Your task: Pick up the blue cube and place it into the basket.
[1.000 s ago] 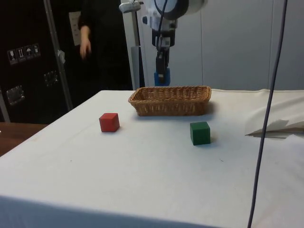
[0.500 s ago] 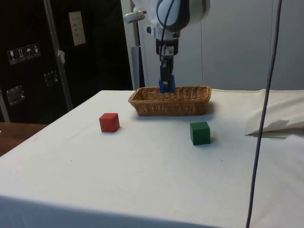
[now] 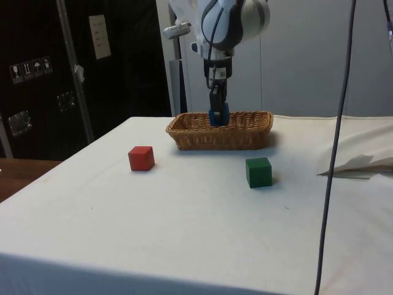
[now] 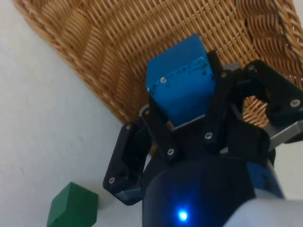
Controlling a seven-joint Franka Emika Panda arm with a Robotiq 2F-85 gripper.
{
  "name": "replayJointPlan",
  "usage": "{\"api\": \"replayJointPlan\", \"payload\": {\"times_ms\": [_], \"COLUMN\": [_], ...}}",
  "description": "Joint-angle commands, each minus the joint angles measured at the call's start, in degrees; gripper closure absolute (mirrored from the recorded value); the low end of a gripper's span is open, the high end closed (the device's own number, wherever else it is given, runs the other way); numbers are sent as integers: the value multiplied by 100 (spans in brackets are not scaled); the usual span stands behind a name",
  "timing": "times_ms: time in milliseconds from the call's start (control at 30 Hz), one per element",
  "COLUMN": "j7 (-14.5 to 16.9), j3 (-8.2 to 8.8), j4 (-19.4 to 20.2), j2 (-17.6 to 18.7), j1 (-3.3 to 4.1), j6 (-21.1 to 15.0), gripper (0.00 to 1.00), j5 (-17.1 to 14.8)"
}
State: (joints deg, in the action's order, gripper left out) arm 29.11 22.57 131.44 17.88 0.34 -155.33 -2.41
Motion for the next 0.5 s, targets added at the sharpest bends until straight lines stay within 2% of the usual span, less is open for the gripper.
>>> {"api": "replayJointPlan", "payload": {"times_ms": [0, 33, 67, 300, 333, 367, 467], "j7": [155, 40, 195, 544, 458, 579, 693], "j3": [-92, 6, -92, -6, 92, 0, 6], "j4": [6, -11, -11, -132, -132, -155, -246], "j2": [0, 23, 23, 246, 252, 281, 395], "j1": [-92, -11, -103, -138, -57, -138, -143], "j6": [-46, 0, -46, -57, -6, -57, -23], "gripper": [98, 98, 98, 98, 98, 98, 98], "j5": [-155, -34, -201, -539, -453, -573, -733]}}
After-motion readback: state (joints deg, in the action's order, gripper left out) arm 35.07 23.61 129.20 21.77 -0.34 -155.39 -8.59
